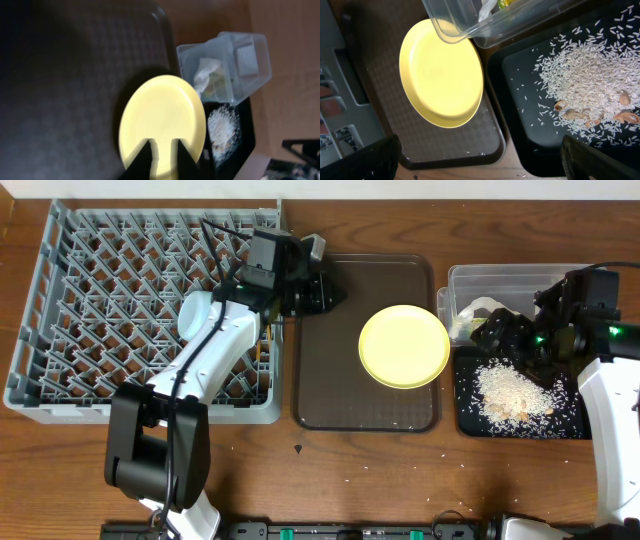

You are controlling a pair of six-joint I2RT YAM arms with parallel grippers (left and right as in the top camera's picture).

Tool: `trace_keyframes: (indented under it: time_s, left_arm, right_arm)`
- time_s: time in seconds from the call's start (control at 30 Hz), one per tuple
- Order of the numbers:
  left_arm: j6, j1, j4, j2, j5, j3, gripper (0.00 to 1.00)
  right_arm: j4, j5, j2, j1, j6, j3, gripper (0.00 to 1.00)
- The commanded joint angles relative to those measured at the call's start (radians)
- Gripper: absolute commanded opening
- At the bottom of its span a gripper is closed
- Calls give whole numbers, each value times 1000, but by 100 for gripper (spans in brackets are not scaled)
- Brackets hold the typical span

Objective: Sort waste into correct bins and load items into the dishwasher
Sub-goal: 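Slide the yellow plate across the brown tray toward the rack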

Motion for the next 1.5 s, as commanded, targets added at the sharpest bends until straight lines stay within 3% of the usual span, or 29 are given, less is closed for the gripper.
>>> trace_keyframes:
  time_s: [0.0,0.07,0.13,0.67,0.9,1.1,1.27,1.47]
  left_arm:
    - [18,-27,-57,43,-4,5,37]
    - [18,-61,-94,79,-69,5,47]
    - [18,-93,-105,124,-85,5,50]
    - [-48,-162,-66,362,-69,5,49]
    - [-55,-170,-32,441,-70,5,34]
    - [-54,-170,-32,462,-147,5,8]
    - [-54,-162,-26,460,-143,5,7]
    - [-32,-82,-29,369,-27,5,8]
  right_arm:
    - [0,-8,-9,11,5,9,99]
    - [0,-8,-9,11,5,9,99]
    - [0,-8,-9,11,5,9,99]
    - [7,-7,-9,11,5,9,99]
    - [8,-8,-9,11,5,9,99]
    - [7,-8,-9,11,5,9,99]
    - [7,-8,-9,11,5,9,99]
    - [7,-8,-9,11,5,9,99]
